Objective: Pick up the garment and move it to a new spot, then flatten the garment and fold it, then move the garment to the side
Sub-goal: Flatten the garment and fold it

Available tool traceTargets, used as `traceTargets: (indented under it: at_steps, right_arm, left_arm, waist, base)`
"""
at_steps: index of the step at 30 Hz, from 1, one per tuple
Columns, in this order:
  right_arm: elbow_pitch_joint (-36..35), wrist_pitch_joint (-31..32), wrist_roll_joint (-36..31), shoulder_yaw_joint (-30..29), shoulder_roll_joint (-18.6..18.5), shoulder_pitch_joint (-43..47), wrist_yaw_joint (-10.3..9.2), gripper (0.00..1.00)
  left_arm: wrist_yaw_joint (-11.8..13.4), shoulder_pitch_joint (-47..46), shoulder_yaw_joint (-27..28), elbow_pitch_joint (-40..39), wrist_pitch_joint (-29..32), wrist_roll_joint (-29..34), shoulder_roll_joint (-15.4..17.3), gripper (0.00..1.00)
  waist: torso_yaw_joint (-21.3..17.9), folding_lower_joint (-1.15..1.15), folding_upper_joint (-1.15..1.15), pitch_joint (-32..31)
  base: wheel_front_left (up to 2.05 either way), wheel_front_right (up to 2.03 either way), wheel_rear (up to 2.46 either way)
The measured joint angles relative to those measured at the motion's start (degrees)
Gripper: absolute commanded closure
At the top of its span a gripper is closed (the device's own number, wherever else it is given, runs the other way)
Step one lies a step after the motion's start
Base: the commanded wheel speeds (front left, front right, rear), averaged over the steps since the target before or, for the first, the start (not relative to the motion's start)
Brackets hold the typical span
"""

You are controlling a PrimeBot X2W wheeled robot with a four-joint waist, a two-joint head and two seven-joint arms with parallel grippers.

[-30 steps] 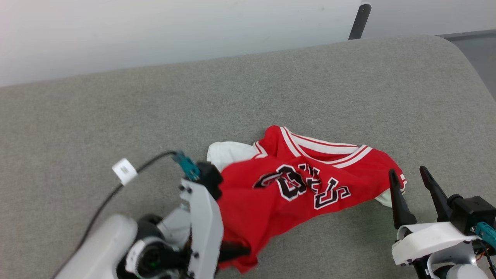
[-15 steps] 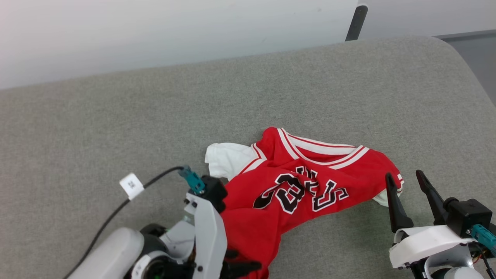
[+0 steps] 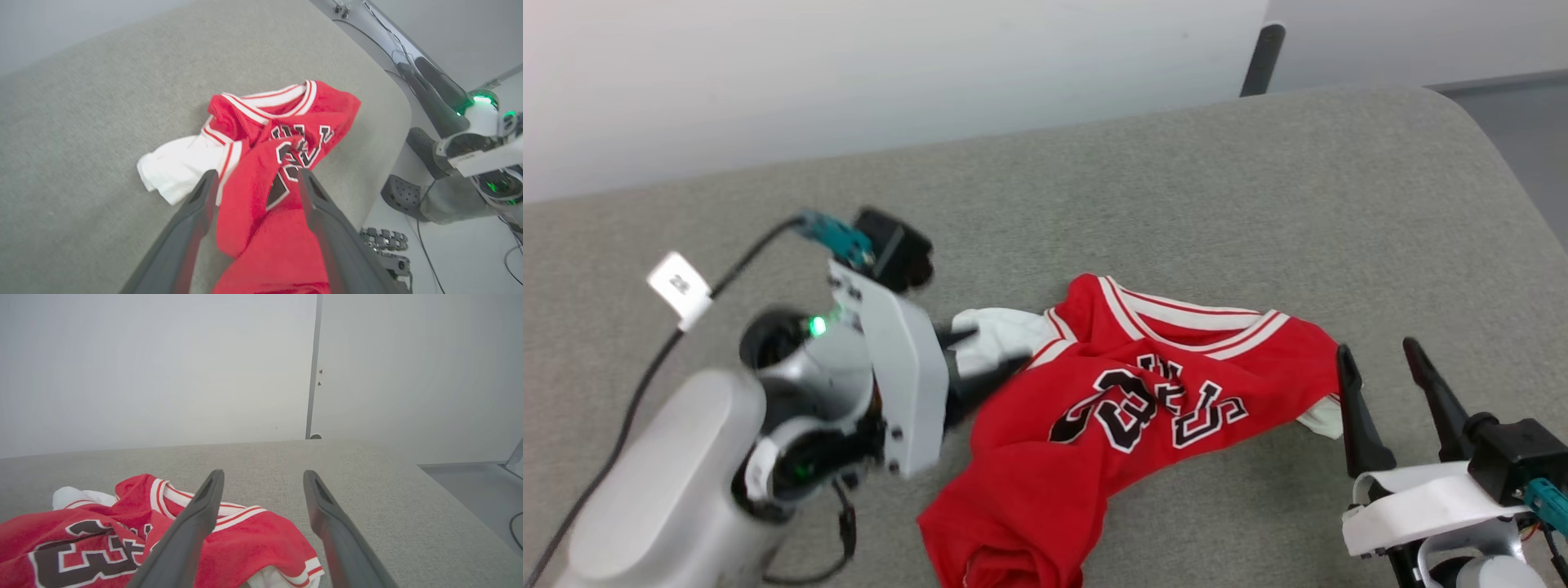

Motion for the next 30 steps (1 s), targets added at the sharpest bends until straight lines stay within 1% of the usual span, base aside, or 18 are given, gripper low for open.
traceTargets:
  at_steps: [4, 9, 13, 17, 23, 30]
  right_arm:
    - [-1.1, -1.9, -0.8, 0.2, 0.0, -0.8, 0.00, 0.00]
    - [-2.0, -3.2, -1.2, 0.3, 0.0, -1.0, 0.00, 0.00]
    - [-2.0, -3.8, -1.2, 0.4, 0.0, -1.3, 0.01, 0.00]
    - [-1.7, -4.4, -0.6, 0.5, 0.1, -1.4, 0.01, 0.00]
    - [-0.6, -5.3, 0.5, 0.7, 0.1, -2.1, 0.00, 0.00]
    - [0.2, -5.9, 0.9, 0.8, 0.1, -2.9, 0.00, 0.00]
  left_arm:
    - [-3.8, -2.9, 0.5, 5.6, -6.7, 3.7, -1.1, 0.00]
    - [-6.3, -5.7, -0.1, 13.5, -11.6, 6.2, -1.4, 0.00]
    - [-7.2, -7.4, -0.6, 19.1, -13.3, 7.1, -0.7, 0.00]
    - [-7.5, -9.1, -1.4, 24.6, -13.5, 7.8, 0.4, 0.00]
    - [-7.7, -10.5, -2.6, 31.4, -11.3, 7.7, 1.2, 0.00]
    - [-7.8, -11.7, -4.0, 36.3, -10.1, 8.2, 1.3, 0.00]
  waist:
    - [-1.0, 0.00, 0.00, 0.4]
    - [-2.7, 0.00, 0.00, 1.5]
    - [-4.2, 0.00, 0.00, 2.8]
    - [-5.8, 0.00, 0.00, 4.4]
    - [-8.0, 0.00, 0.00, 6.8]
    - [-9.4, 0.00, 0.00, 8.6]
  base:
    - [0.00, 0.00, 0.00]
    - [0.00, 0.00, 0.00]
    - [0.00, 0.00, 0.00]
    - [0.00, 0.00, 0.00]
    - [0.00, 0.00, 0.00]
    - [0.00, 0.00, 0.00]
